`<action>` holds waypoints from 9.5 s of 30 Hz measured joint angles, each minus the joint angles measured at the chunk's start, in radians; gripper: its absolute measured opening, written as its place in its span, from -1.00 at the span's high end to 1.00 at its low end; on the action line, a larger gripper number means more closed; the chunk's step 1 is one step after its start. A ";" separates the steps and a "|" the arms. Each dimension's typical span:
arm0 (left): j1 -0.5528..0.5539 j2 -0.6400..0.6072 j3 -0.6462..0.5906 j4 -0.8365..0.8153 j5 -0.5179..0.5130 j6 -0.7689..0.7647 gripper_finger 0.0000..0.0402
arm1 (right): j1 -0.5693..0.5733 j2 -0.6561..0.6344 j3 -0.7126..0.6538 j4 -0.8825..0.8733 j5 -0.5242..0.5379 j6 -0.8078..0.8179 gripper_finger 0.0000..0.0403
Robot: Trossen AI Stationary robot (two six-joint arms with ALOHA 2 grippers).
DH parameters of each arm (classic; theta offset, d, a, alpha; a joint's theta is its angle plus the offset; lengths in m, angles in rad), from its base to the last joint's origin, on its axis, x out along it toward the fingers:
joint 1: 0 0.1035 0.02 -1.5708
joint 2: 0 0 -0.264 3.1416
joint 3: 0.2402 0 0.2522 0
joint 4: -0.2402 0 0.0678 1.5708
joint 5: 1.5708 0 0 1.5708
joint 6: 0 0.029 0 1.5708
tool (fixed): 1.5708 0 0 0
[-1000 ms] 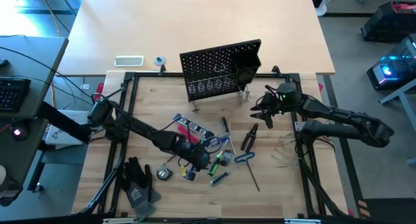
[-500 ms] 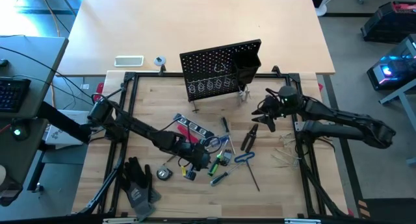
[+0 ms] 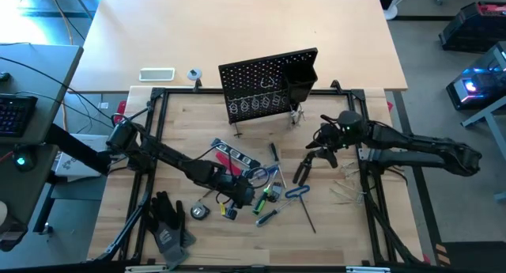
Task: Hang tools onto peg board
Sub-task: Hang the grey screwdriver onto the pegboard
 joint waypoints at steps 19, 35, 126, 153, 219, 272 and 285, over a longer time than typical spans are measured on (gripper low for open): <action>0.010 0.000 0.000 -0.080 -0.081 0.017 0.42 | 0.259 0.000 0.000 0.013 0.043 0.115 0.18; 0.084 -0.180 -0.115 -0.133 -0.171 0.000 0.42 | 0.508 0.008 0.000 0.148 0.238 0.150 0.18; 0.005 -0.303 -0.440 0.298 -0.378 -0.165 0.42 | 0.388 1.091 0.525 0.030 0.683 0.361 0.67; 0.065 -0.325 -0.441 0.701 -0.478 -0.067 0.56 | 0.481 0.799 0.518 0.143 0.692 0.174 0.67; 0.167 -0.337 -0.230 1.047 -0.158 0.167 0.44 | 0.577 0.587 0.521 0.498 0.845 -0.207 0.45; 0.532 -0.225 0.499 -0.027 0.024 0.410 0.44 | 0.847 0.422 0.517 -0.217 1.170 0.203 0.43; 0.560 -0.220 0.499 -0.055 0.024 0.405 0.44 | 0.847 0.436 0.516 -0.222 1.177 0.202 0.43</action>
